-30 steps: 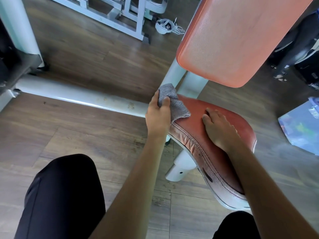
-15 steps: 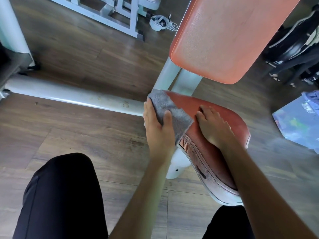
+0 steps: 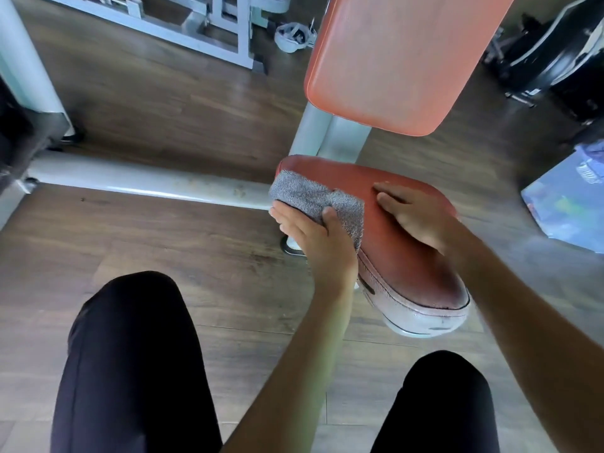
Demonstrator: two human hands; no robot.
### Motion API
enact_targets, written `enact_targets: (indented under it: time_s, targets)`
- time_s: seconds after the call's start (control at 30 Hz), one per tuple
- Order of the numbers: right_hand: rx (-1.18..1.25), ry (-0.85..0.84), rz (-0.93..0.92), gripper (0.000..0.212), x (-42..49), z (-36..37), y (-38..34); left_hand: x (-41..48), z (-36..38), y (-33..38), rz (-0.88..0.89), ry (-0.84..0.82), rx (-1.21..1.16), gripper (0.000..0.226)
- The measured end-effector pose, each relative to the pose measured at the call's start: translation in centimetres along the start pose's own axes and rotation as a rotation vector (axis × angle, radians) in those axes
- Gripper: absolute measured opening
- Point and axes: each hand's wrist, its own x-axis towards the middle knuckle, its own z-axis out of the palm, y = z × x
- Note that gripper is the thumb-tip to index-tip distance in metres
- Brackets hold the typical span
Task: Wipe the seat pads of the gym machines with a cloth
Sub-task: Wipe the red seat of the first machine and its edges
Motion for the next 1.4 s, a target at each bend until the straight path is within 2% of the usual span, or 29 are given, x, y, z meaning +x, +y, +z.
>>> enact_targets:
  time_s: [0.27,0.37,0.57,0.73,0.87,1.03,1.17,1.3,1.4]
  targets:
    - [0.090,0.028,-0.116,0.041,-1.8,0.5,2.5,-11.5,0.5,-2.4,-0.021,-0.185,-0.123,0.073]
    - [0.080,0.026,-0.115,0.042,-1.6,0.7,2.6,-15.9,0.2,-2.6,0.005,-0.199,-0.100,0.073]
    - [0.066,0.022,-0.139,0.042,-1.5,0.6,2.7,-12.4,0.9,-2.4,-0.105,-0.138,-0.104,0.065]
    - [0.080,0.040,-0.120,0.041,-1.4,0.7,2.7,-17.8,0.2,-2.0,-0.031,-0.193,-0.081,0.067]
    - [0.073,0.040,-0.129,0.041,-1.1,0.8,2.9,-12.9,1.4,-2.3,-0.065,-0.066,-0.043,0.064]
    - [0.058,0.040,-0.139,0.042,-0.9,0.8,3.1,-16.9,0.0,-1.8,0.034,-0.210,0.042,0.066]
    - [0.053,0.044,-0.137,0.042,-0.9,0.8,3.1,-13.0,0.6,-2.3,-0.008,-0.123,0.101,0.071]
    - [0.049,0.046,-0.130,0.042,-1.0,0.8,3.2,-17.0,-0.2,-1.6,0.047,-0.238,0.107,0.067]
    - [0.039,0.043,-0.141,0.043,-0.9,0.9,3.1,-14.2,0.4,-2.3,0.022,-0.155,0.117,0.068]
